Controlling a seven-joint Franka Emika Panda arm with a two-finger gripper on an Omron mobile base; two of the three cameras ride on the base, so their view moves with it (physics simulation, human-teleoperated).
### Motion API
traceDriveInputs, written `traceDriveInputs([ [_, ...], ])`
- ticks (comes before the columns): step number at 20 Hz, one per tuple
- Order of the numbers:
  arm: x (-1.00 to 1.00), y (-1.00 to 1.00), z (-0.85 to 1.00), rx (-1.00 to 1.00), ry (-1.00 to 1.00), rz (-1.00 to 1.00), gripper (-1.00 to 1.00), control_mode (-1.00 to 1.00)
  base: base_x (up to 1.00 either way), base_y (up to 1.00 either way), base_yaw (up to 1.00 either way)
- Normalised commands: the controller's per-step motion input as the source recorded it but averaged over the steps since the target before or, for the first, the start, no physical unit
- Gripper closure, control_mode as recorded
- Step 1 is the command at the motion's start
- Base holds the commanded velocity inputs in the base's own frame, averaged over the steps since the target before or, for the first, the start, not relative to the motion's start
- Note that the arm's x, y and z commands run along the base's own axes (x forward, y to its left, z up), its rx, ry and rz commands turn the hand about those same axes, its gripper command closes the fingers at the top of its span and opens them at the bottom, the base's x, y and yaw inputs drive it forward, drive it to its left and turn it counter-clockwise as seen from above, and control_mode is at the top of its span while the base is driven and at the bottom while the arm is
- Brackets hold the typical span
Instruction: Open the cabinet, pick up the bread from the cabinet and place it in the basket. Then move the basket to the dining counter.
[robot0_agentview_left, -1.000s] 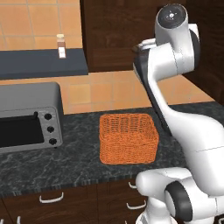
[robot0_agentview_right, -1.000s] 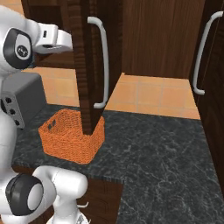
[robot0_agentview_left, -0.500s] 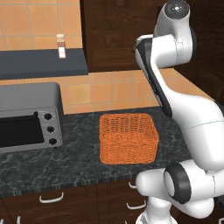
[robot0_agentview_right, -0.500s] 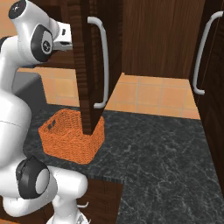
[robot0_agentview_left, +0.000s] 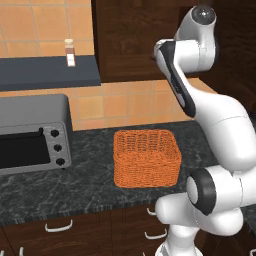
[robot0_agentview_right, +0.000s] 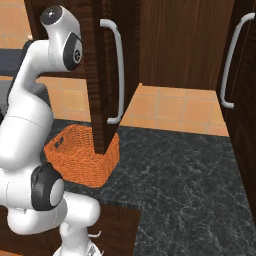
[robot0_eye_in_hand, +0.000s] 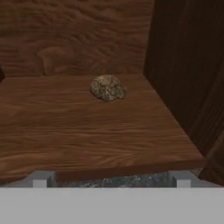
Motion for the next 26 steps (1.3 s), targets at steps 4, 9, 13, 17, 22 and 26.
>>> traceDriveInputs([
  [4, 0.62, -0.09, -0.05, 0.01, 0.0, 0.07, -1.0, -1.0, 0.0, 0.0, 0.0],
  [9, 0.68, -0.02, -0.04, 0.0, 0.0, 0.09, -1.0, -1.0, 0.0, 0.0, 0.0],
  [13, 0.67, -0.12, -0.14, 0.0, 0.0, 0.09, -1.0, -1.0, 0.0, 0.0, 0.0],
  [17, 0.71, -0.11, -0.14, 0.0, 0.0, 0.07, -1.0, -1.0, 0.0, 0.0, 0.0],
  [22, 0.72, -0.01, -0.1, 0.0, 0.04, 0.04, -1.0, -1.0, 0.0, 0.0, 0.0],
  [26, 0.57, 0.0, 0.0, 0.0, 0.12, 0.0, -1.0, -1.0, 0.0, 0.0, 0.0],
])
